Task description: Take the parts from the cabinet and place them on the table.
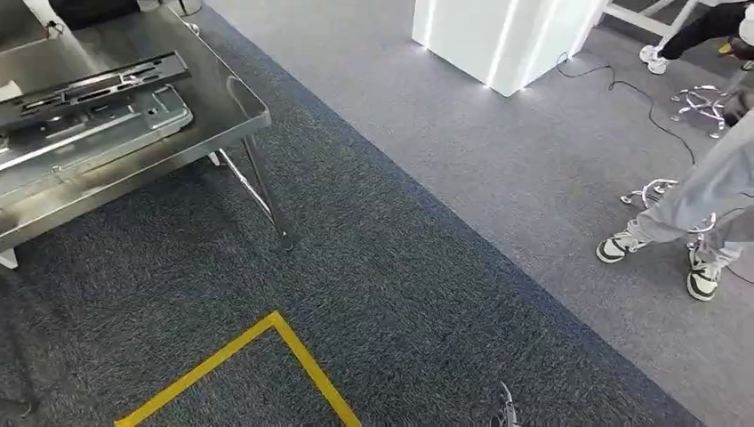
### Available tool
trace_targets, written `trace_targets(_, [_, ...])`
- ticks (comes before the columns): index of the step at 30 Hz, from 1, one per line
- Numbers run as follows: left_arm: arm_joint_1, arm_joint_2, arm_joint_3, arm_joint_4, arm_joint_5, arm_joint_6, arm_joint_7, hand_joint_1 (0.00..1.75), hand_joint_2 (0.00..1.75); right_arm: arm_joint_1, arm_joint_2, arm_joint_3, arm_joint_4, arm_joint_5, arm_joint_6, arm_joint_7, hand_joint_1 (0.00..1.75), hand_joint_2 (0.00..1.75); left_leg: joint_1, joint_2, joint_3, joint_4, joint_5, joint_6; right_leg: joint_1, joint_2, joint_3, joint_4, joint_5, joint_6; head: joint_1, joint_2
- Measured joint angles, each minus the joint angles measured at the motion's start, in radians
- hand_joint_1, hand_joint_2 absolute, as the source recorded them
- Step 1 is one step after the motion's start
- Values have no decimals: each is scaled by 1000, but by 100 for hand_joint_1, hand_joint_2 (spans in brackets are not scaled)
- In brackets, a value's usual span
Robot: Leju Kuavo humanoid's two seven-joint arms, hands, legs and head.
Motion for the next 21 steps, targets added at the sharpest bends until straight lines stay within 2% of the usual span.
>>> trace_targets(1, [1,0,-2,0,-1,1,5,0,0,0,0,0,0,0,0,0,0,0,-2,14,-1,0,-1,0,-2,-7,-34,69,-26,3,-1,0])
trace_targets(2, [1,0,-3,0,-2,3,9,0,0,1,0,1,1,0,0,2,0,0,-2,28,-3,1,-1,0,-5,-11,-54,109,-32,5,-1,0])
trace_targets(3, [0,0,-4,0,-2,5,11,0,0,1,0,0,2,0,0,3,0,0,-2,42,-3,1,-3,-2,-8,-13,-47,98,-11,7,0,0])
trace_targets(4, [-1,0,-5,0,-2,5,12,0,0,3,0,0,3,0,-1,3,0,0,-1,53,-2,2,-5,-5,-10,-19,-16,41,26,8,0,0])
trace_targets(5, [-2,0,-5,0,-2,6,13,0,0,2,0,0,3,0,-2,3,0,0,-1,64,2,2,-8,-8,-11,-30,31,-42,67,7,0,0])
trace_targets(6, [-3,0,-6,0,-2,6,14,0,0,1,0,0,3,0,-2,3,0,0,-1,73,9,3,-11,-13,-10,-63,86,-137,103,4,0,0])
trace_targets(7, [-3,0,-6,0,-3,6,14,0,0,-1,0,1,2,0,-1,3,0,0,-8,80,12,5,-16,-20,-4,-125,115,-196,95,-2,0,0])
trace_targets(8, [-3,0,-7,0,-3,6,16,0,0,-3,0,2,2,0,0,4,0,0,-11,89,10,7,-22,-28,0,-107,115,-196,100,-10,-3,0])
trace_targets(11, [-6,-1,-13,0,-7,5,19,0,0,-1,1,2,2,-1,0,4,0,0,-8,119,24,4,-26,-42,7,-74,109,-196,100,-23,-5,0])
trace_targets(12, [-8,-1,-15,0,-7,5,19,0,0,-1,1,2,2,-1,0,4,0,0,-3,103,22,10,-35,-51,-2,-63,113,-203,107,-33,-3,0])
trace_targets(13, [-8,-1,-16,0,-7,4,19,0,0,-2,2,2,2,-1,0,4,0,0,0,47,14,37,-58,-55,-3,-53,112,-203,108,-37,-8,0])
trace_targets(14, [-7,-1,-17,0,-7,4,20,0,0,-4,2,3,3,-2,0,4,0,0,2,18,-10,95,-97,-56,-3,-42,110,-203,109,-42,-10,0])
trace_targets(15, [-5,-1,-18,0,-7,4,22,0,0,-7,3,3,3,-3,0,3,0,0,2,5,-48,180,-142,-57,-2,-31,109,-203,110,-45,-11,0])
trace_targets(16, [-3,-1,-19,0,-6,4,25,0,0,-8,3,3,4,-6,0,2,0,0,2,-1,-87,262,-174,-59,0,-16,109,-203,110,-46,-12,0])
trace_targets(17, [-1,0,-20,0,-6,5,29,0,0,-8,3,3,7,-8,0,1,0,0,2,-1,-115,318,-187,-59,2,-3,109,-202,110,-46,-13,0])
trace_targets(18, [-1,0,-21,0,-6,6,31,0,0,-8,3,2,10,-11,-3,0,0,0,2,-2,-126,329,-174,-58,3,12,111,-202,110,-47,-13,0])
trace_targets(19, [-1,0,-21,0,-6,7,32,0,0,-8,3,2,12,-11,-3,-1,0,0,2,-3,-117,299,-142,-55,3,25,112,-201,110,-46,-13,0])
trace_targets(20, [-1,0,-22,0,-6,9,33,0,0,-8,3,2,15,-16,-5,-2,0,0,2,-8,-88,224,-88,-52,3,41,114,-200,109,-46,-13,0])
trace_targets(21, [-2,0,-22,0,-6,10,36,0,0,-10,3,2,17,-20,-5,-3,0,0,2,-24,-50,130,-35,-48,3,55,116,-197,108,-45,-13,0])
